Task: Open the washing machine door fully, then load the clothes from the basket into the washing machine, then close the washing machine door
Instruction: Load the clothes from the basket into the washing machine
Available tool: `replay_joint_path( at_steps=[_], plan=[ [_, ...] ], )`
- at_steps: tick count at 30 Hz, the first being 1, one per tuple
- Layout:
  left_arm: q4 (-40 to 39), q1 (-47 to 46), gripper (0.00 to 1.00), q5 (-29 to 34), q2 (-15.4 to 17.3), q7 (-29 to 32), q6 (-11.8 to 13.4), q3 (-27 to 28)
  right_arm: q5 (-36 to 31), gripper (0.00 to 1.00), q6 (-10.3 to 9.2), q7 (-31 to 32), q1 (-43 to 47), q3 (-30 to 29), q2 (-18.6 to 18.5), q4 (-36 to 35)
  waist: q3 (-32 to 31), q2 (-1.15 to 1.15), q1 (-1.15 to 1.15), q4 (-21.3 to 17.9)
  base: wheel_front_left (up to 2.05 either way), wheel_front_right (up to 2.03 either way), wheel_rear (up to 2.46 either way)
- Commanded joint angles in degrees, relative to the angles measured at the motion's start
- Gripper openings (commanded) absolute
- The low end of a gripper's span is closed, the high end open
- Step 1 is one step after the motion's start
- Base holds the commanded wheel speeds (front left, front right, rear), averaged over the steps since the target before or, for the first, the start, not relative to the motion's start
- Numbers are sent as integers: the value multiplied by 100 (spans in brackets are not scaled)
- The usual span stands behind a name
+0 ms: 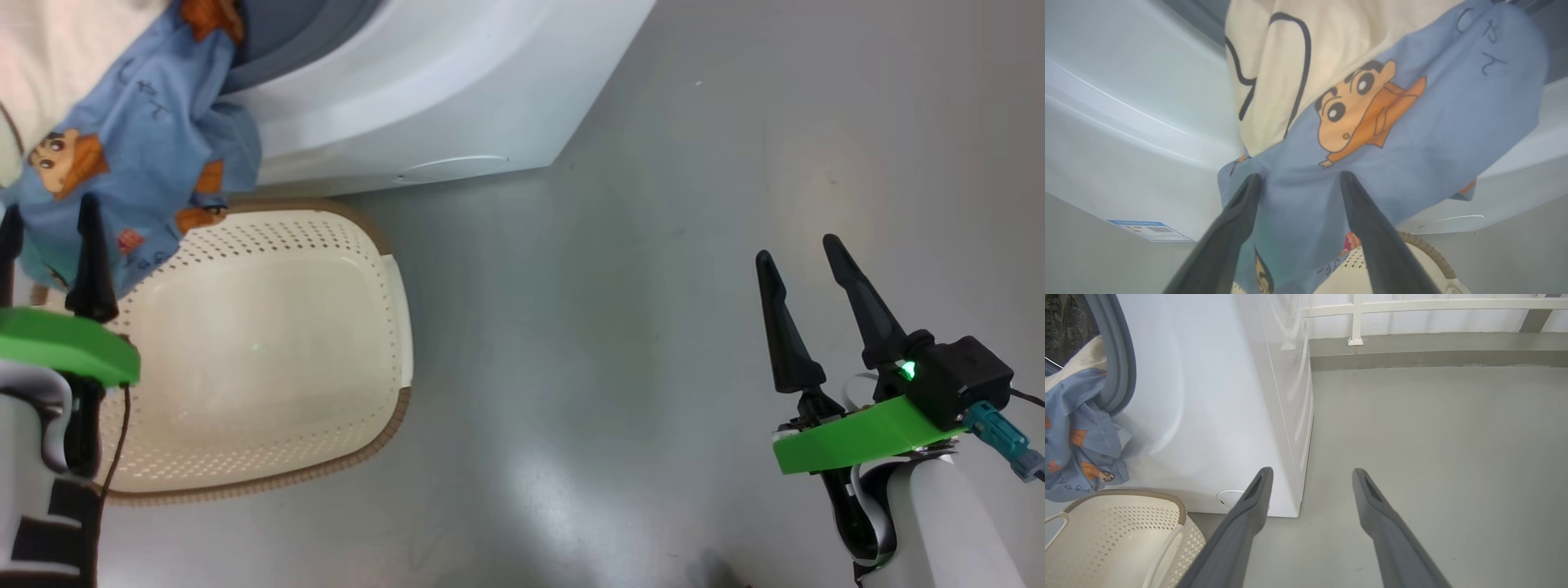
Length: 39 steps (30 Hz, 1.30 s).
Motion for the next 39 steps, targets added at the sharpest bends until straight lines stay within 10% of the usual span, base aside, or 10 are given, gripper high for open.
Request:
replay_joint_path(
  at_steps=[1,20,23,39],
  plan=[
    [-15,-103,100,-72,308,-32,-9,18,-63,100,14,-27,26,154,9,-131,45,0,0,-56,0,0,0],
    [216,-875,98,-1345,865,-32,-9,-1683,-55,100,14,-27,-31,279,69,-117,101,0,0,-224,0,0,0],
    [278,-979,5,-1489,846,-32,-9,-1825,-64,100,14,-27,-26,296,71,-114,87,0,0,-237,0,0,0],
    [-1142,-525,0,-2342,716,-32,-9,-1576,-57,100,14,-27,47,182,85,-120,-70,0,0,-101,0,0,0]
  ],
)
